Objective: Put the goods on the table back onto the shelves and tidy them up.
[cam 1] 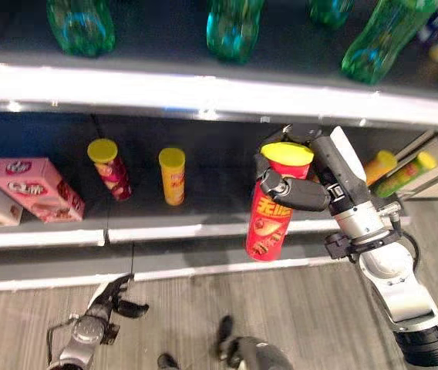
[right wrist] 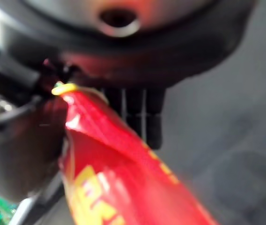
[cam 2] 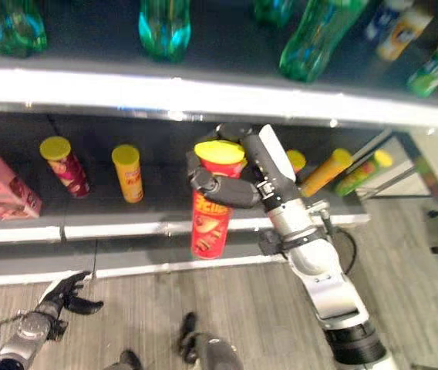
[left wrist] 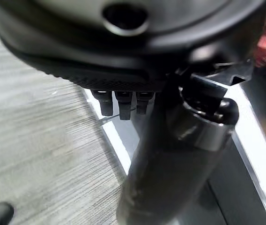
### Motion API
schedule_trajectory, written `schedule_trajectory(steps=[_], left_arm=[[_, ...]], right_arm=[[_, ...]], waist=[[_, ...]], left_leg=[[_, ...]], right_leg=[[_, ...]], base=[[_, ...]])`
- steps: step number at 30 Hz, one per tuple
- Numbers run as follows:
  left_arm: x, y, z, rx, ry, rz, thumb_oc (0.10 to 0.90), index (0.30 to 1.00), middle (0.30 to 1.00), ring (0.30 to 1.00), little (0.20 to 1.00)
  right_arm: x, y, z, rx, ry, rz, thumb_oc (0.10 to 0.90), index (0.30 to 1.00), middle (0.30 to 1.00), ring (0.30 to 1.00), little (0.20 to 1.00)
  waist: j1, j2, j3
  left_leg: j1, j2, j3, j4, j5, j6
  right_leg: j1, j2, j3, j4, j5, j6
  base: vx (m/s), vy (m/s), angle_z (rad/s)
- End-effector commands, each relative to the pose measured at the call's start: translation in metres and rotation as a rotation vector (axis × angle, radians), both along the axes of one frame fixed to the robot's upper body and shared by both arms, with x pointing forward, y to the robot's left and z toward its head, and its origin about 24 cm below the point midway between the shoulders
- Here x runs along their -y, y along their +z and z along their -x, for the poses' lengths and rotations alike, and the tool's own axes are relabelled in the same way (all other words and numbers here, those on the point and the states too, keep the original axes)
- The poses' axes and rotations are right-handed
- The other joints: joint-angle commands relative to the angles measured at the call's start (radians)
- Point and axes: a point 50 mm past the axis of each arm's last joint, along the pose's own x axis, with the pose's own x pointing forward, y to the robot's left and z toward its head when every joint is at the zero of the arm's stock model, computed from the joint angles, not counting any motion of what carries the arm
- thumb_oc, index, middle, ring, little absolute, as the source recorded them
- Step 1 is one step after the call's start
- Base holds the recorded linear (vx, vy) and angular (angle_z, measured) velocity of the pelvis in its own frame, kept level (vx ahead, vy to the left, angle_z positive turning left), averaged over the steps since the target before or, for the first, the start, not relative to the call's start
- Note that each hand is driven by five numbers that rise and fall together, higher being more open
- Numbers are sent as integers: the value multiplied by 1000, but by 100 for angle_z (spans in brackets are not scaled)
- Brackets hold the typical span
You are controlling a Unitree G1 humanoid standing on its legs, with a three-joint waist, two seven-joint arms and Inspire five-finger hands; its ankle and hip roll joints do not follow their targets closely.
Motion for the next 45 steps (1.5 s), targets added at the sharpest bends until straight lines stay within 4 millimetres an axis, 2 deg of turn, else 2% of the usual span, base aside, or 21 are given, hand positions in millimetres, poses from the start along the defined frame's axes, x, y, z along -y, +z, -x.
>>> schedule_trajectory(steps=[1, 3, 10, 18, 22, 25, 26, 28, 30, 32, 34, 36, 37, 40, 41, 42, 44, 45], left_arm=[[3, 25, -30, 149, -62, -15, 800, 900, 900, 900, 900], [7, 16, -19, 114, -51, 15, 800, 900, 900, 900, 900], [9, 6, -7, 68, -37, 23, 800, 900, 900, 900, 900], [7, -2, 6, 26, -15, 21, 800, 900, 900, 900, 900], [7, -1, 4, 35, -16, 19, 800, 900, 900, 900, 900], [13, 5, -8, 67, -50, 22, 800, 900, 900, 900, 900], [14, 7, -13, 76, -67, 21, 800, 900, 900, 900, 900], [15, 9, -17, 81, -76, 18, 800, 900, 900, 900, 900], [18, 11, -22, 93, -104, 16, 800, 900, 900, 900, 900], [21, 14, -27, 101, -127, 8, 800, 900, 900, 900, 900], [19, 16, -29, 109, -131, 0, 800, 900, 900, 900, 900], [13, 19, -30, 115, -124, -19, 800, 900, 900, 900, 900], [4, 23, -31, 117, -108, -48, 800, 900, 900, 900, 900], [-7, 25, -30, 111, -84, -79, 800, 900, 900, 900, 900], [-11, 24, -25, 98, -80, -82, 800, 900, 900, 900, 900], [-14, 23, -23, 87, -79, -84, 800, 900, 900, 900, 900], [-15, 20, -20, 79, -46, -81, 800, 900, 900, 900, 900], [-14, 18, -17, 72, -27, -69, 800, 900, 900, 900, 900]], right_arm=[[3, 71, 10, 372, 23, -174, 400, 300, 300, 300, 300], [3, 69, 9, 359, 24, -172, 400, 300, 300, 300, 300], [5, 67, 12, 352, 23, -142, 400, 300, 300, 300, 300], [2, 62, 11, 328, 41, -150, 400, 300, 300, 300, 300], [3, 61, 12, 320, 40, -146, 400, 300, 300, 300, 300], [6, 65, 13, 337, 34, -138, 400, 300, 300, 300, 300], [6, 66, 11, 332, 33, -135, 400, 300, 300, 300, 300], [5, 64, 6, 306, 37, -146, 400, 300, 300, 300, 300], [4, 62, 5, 289, 38, -134, 400, 300, 300, 300, 300], [4, 62, 3, 284, 26, -129, 400, 300, 300, 300, 300], [3, 63, 1, 287, 26, -136, 400, 300, 300, 300, 300], [-2, 62, -1, 282, 37, -140, 400, 300, 300, 300, 300], [-3, 59, -5, 266, 26, -149, 400, 300, 300, 300, 300], [-4, 58, -6, 262, 28, -162, 400, 300, 300, 300, 300], [-1, 53, -6, 245, 16, -156, 400, 300, 300, 300, 300], [1, 52, -6, 237, 10, -156, 400, 300, 300, 300, 300], [1, 49, -9, 218, 3, -157, 400, 300, 300, 300, 300], [1, 47, -8, 209, 4, -141, 400, 300, 300, 300, 300]], waist=[[37, 30, -35], [44, 36, -49], [40, 46, -53], [46, 46, -63], [44, 49, -53], [29, 39, -31], [29, 32, -30], [43, 24, -23], [37, 30, -21], [24, 38, -16], [24, 39, -12], [22, 36, 5], [19, 40, 26], [46, 36, 30], [70, 7, 14], [81, -7, -1], [79, -25, 3], [77, -27, 1]], left_leg=[[48, 30, -7, -177, -21, -22], [71, 41, 21, -175, -14, -36], [107, 62, 39, -173, 5, -63], [141, 67, 60, -175, 3, -70], [138, 67, 64, -162, 0, -68], [65, 90, 86, -53, -21, -81], [21, 111, 74, 39, -49, -89], [-28, 133, 0, 140, -74, -110], [-24, 113, -76, 124, -124, -92], [-12, 84, -87, 62, -121, -64], [-2, 62, -79, 27, -115, -45], [19, 30, -50, -30, -108, -10], [21, 38, -39, -52, -97, 5], [9, 60, -29, -54, -88, 7], [4, 65, -39, -52, -85, -2], [10, 64, -39, -49, -89, -6], [9, 81, -45, -11, -93, -18], [12, 103, -45, 10, -99, -25]], right_leg=[[109, -168, 70, -23, -112, 355], [142, -144, 60, -73, -115, 342], [203, -121, 29, -128, -121, 319], [230, -106, 34, -137, -121, 313], [232, -110, 34, -134, -118, 314], [218, -135, 21, -126, -115, 309], [205, -143, 19, -122, -109, 308], [197, -143, 36, -121, -111, 306], [176, -162, 55, -101, -110, 319], [142, -199, 81, -68, -85, 342], [113, -216, 104, -48, -71, 354], [59, -242, 134, 6, -34, 386], [18, -247, 202, 66, -36, 413], [23, -284, 215, 94, -26, 400], [73, -306, 211, 31, -26, 393], [83, -307, 200, 14, -29, 400], [74, -298, 202, 29, -3, 409], [89, -286, 188, 25, -27, 400]], base=[[37, -35, -52], [35, -39, -55], [-5, -14, -14], [6, -1, 0], [-22, 8, -2], [-103, 34, 8], [-104, 58, 24], [-38, 108, 3], [-8, 253, -25], [-64, 334, -18], [-73, 236, -23], [-129, 189, -57], [-171, 56, -82], [-64, -69, -55], [31, -180, -17], [66, -198, 0], [57, -195, 7], [94, -188, 9]])
